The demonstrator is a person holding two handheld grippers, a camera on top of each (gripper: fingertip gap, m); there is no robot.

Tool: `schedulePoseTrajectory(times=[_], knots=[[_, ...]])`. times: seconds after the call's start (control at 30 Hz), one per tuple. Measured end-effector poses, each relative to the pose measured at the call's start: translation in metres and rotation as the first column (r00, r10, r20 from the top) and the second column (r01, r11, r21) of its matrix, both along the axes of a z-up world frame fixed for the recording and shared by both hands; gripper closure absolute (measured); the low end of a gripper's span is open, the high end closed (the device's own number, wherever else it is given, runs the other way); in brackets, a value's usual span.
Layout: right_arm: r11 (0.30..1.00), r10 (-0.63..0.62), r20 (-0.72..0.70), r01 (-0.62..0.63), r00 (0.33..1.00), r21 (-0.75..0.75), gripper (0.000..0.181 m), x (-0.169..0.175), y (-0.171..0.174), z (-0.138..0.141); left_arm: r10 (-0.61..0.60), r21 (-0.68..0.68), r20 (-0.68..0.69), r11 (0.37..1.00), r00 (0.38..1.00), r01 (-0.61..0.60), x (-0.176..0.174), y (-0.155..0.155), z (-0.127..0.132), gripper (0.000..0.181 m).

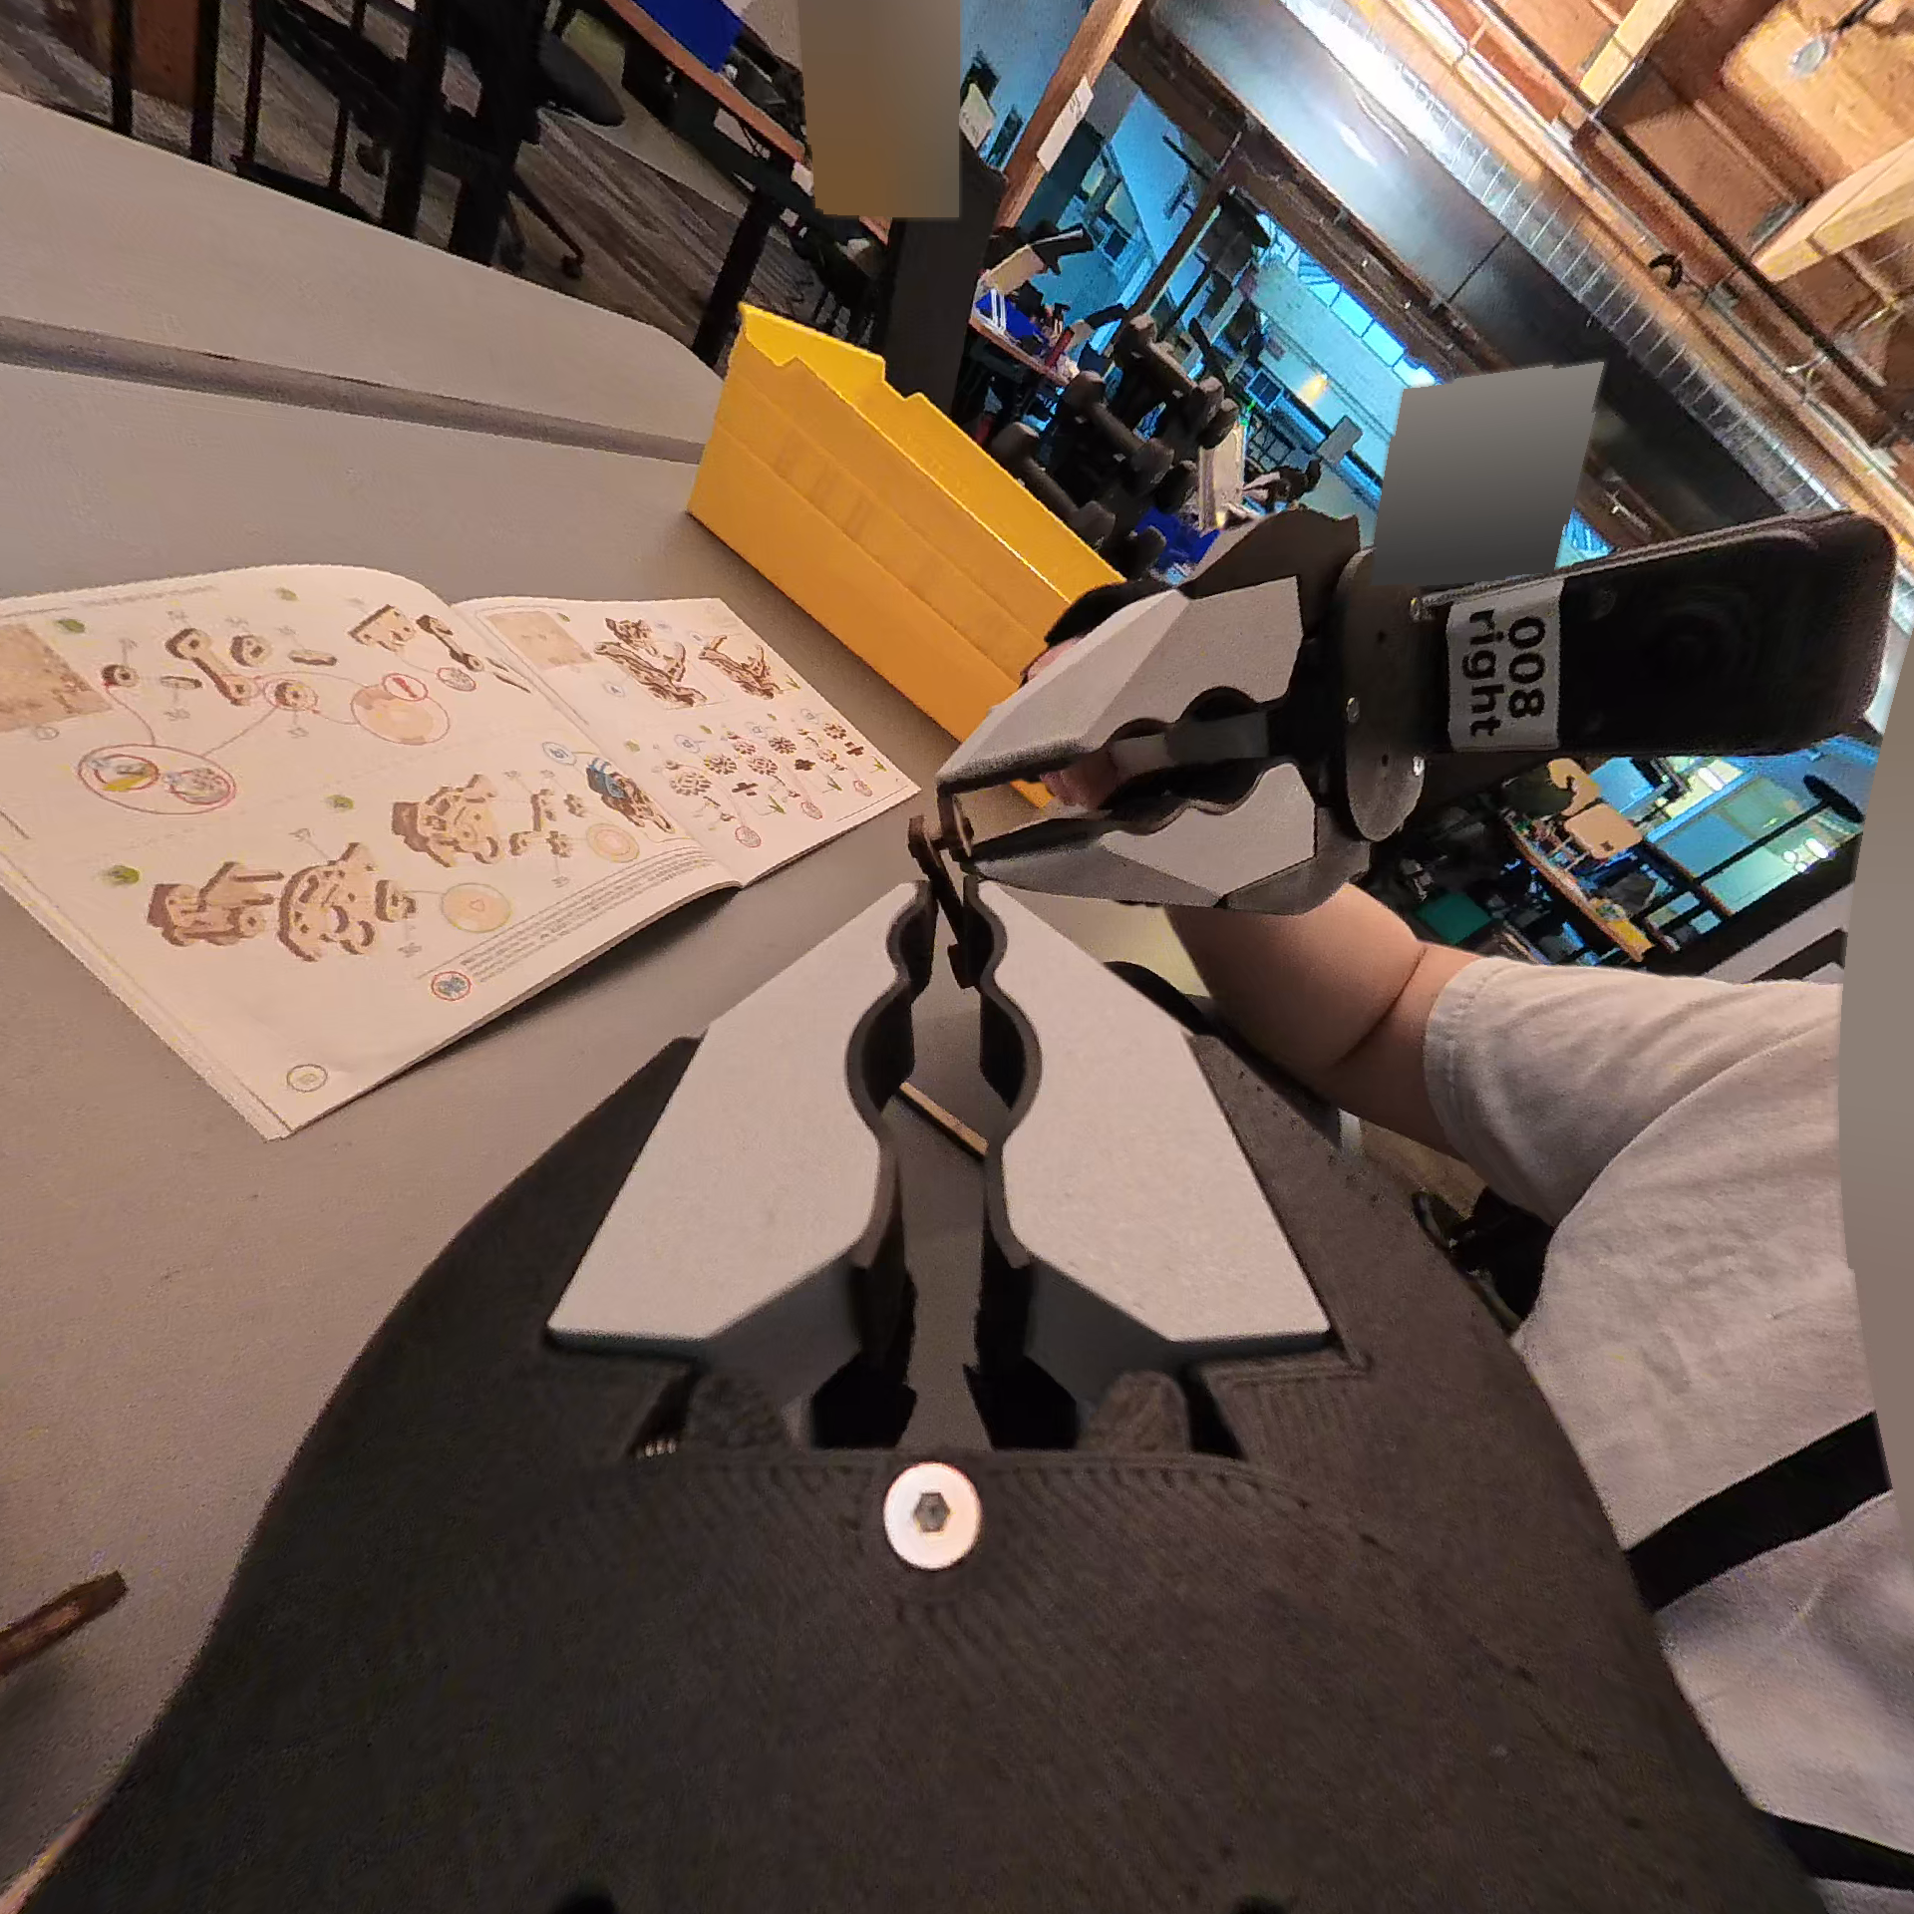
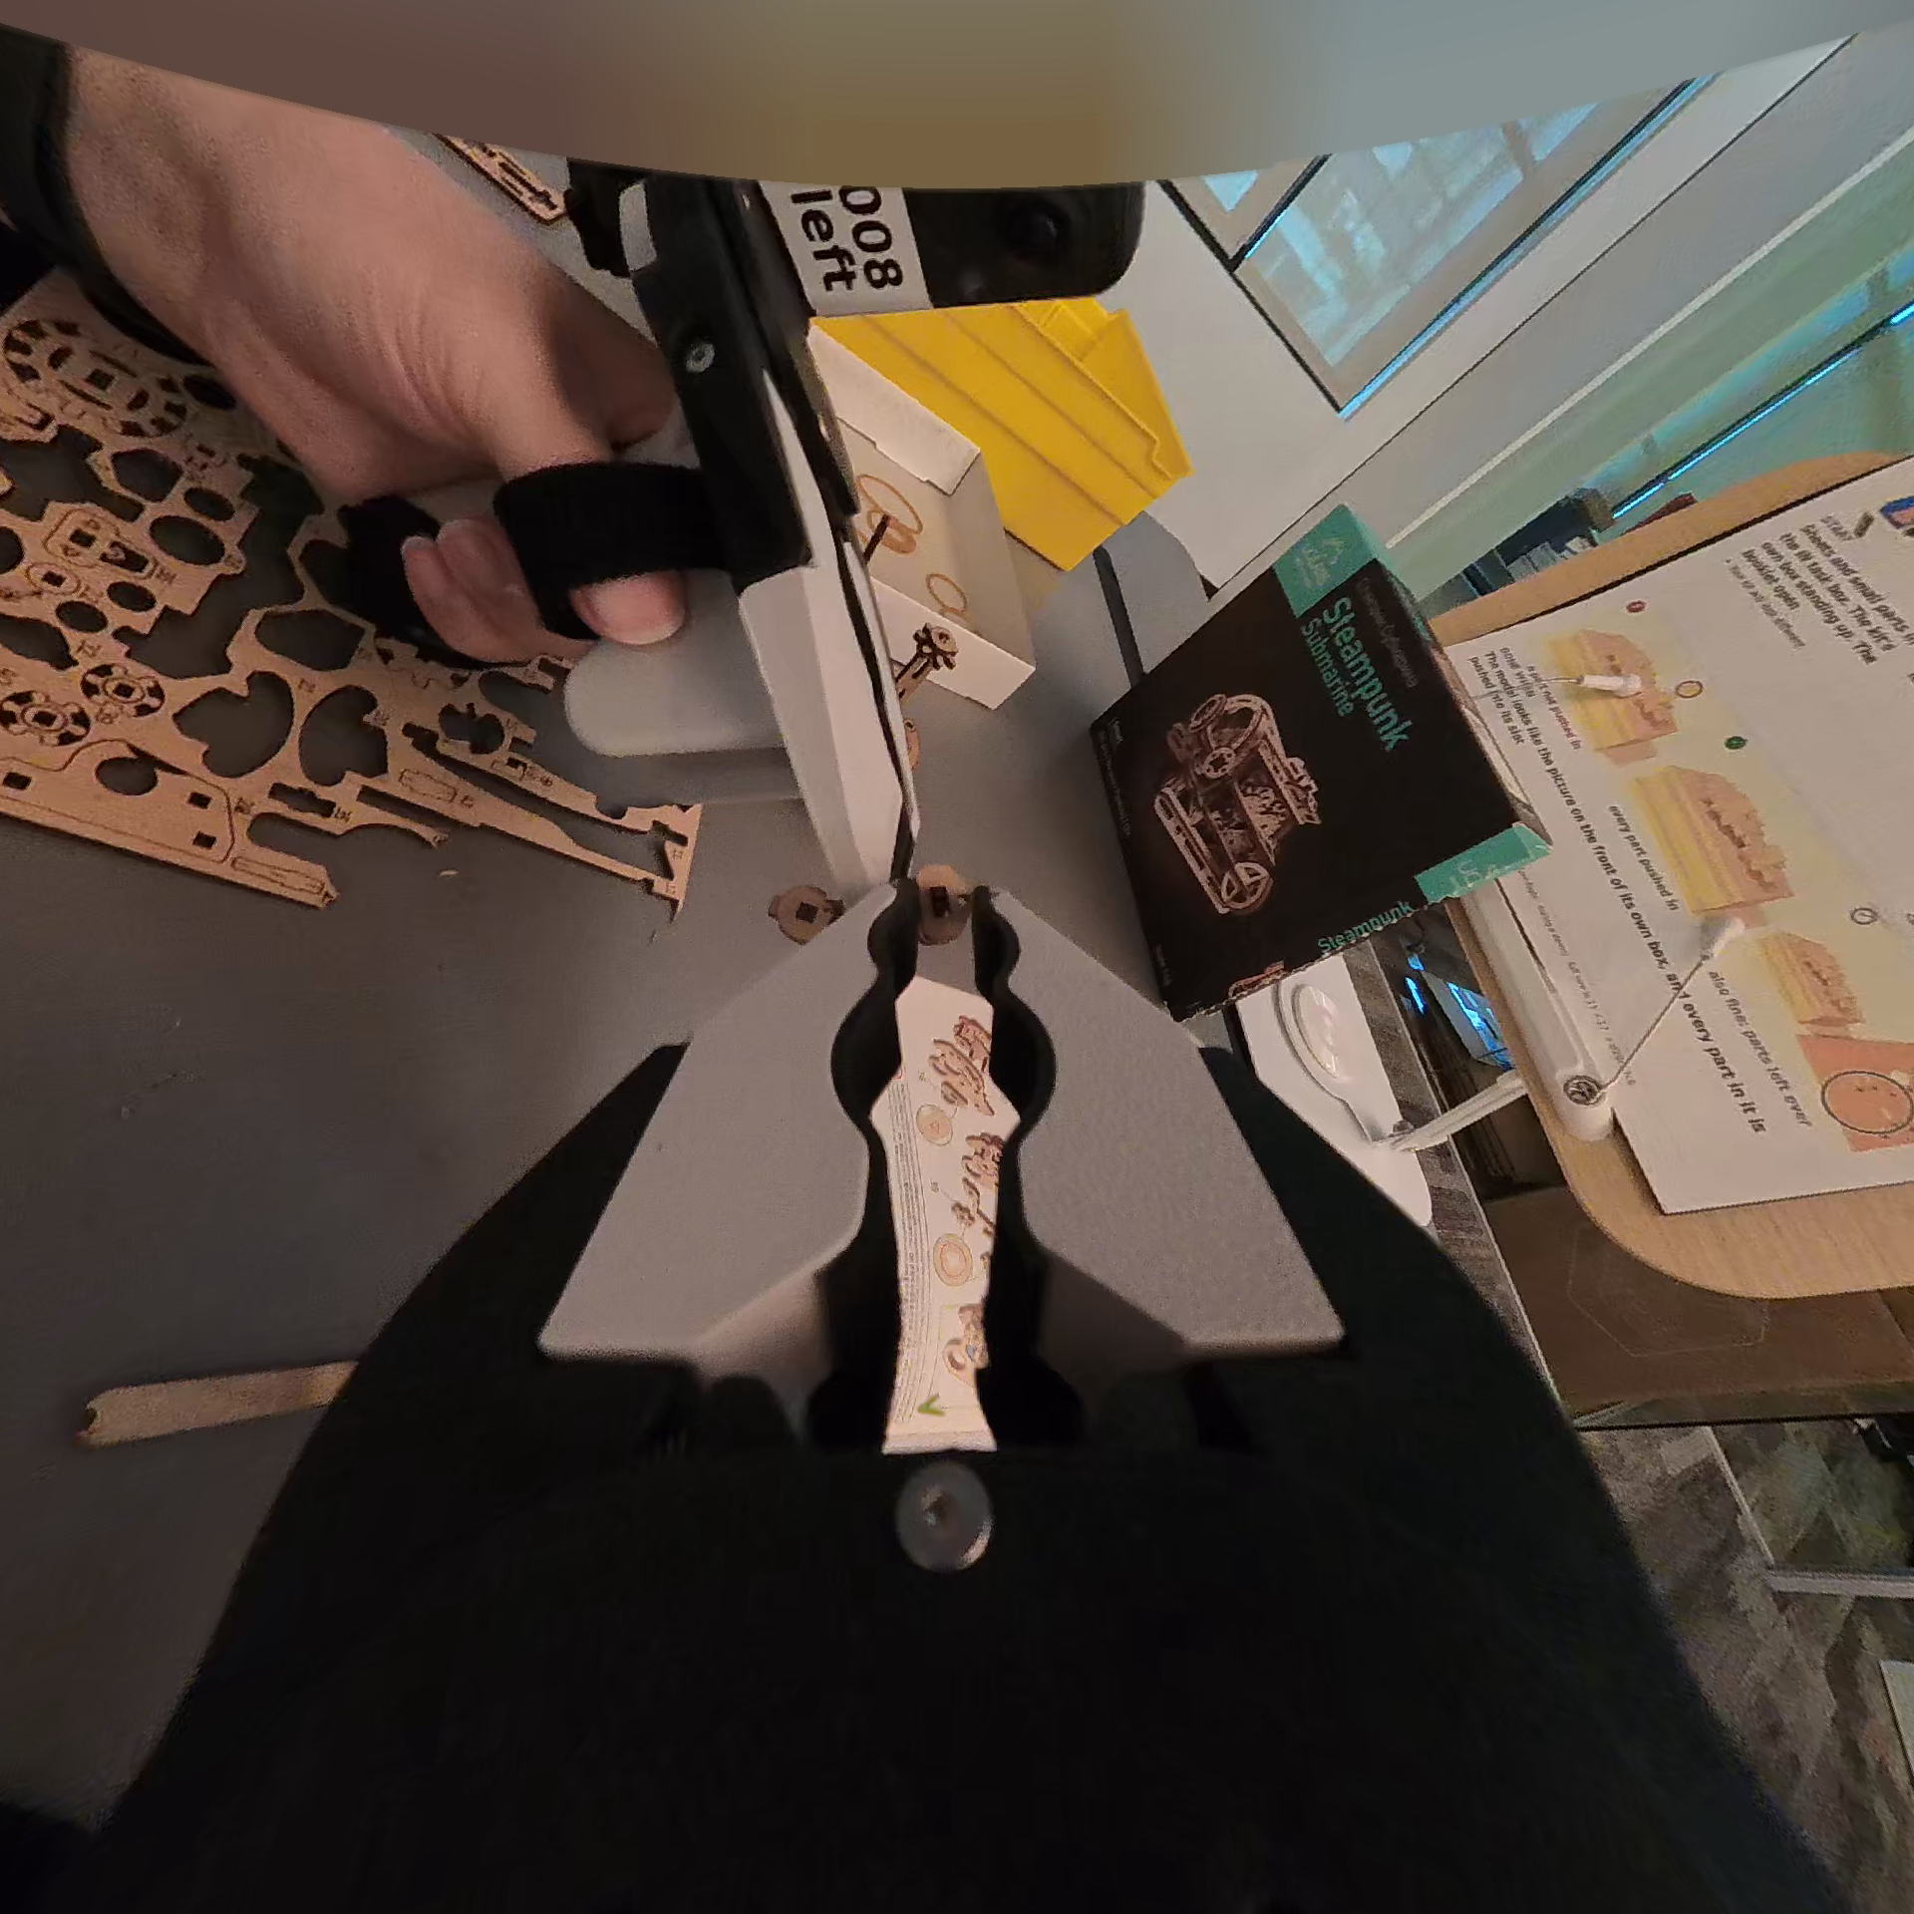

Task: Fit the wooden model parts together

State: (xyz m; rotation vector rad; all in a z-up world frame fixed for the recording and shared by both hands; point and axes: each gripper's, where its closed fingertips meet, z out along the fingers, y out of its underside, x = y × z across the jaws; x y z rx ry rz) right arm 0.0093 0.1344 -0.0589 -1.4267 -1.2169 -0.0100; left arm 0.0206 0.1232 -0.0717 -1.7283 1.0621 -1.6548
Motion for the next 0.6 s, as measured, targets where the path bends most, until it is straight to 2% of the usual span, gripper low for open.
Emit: schedulePoseTrajectory(times=[0.1,0.17,0.3,0.43,0.6], knots=[[0.999,0.015,-0.006,-0.015,1.000,-0.034,0.173,0.000,-0.003,0.001,-0.013,0.079,-0.009,0.997,1.000,0.014,0.001,-0.004,0.001,0.178],[0.999,0.031,-0.012,-0.030,0.999,0.011,0.173,0.000,-0.005,0.006,-0.004,0.156,0.006,0.988,1.000,0.003,0.001,-0.005,0.006,0.178],[0.999,0.039,0.011,-0.039,0.999,0.020,0.173,0.000,-0.007,0.003,0.012,0.328,-0.016,0.944,1.000,-0.006,0.001,-0.008,0.004,0.177],[0.994,0.065,-0.017,-0.063,0.998,0.085,0.173,-0.002,-0.012,0.016,-0.030,0.297,0.053,0.955,0.998,0.013,-0.001,-0.014,0.017,0.176],[0.978,0.092,0.005,-0.091,0.996,0.188,0.173,-0.006,-0.022,0.029,-0.076,0.326,0.117,0.945,0.990,0.034,-0.004,-0.022,0.028,0.176]])
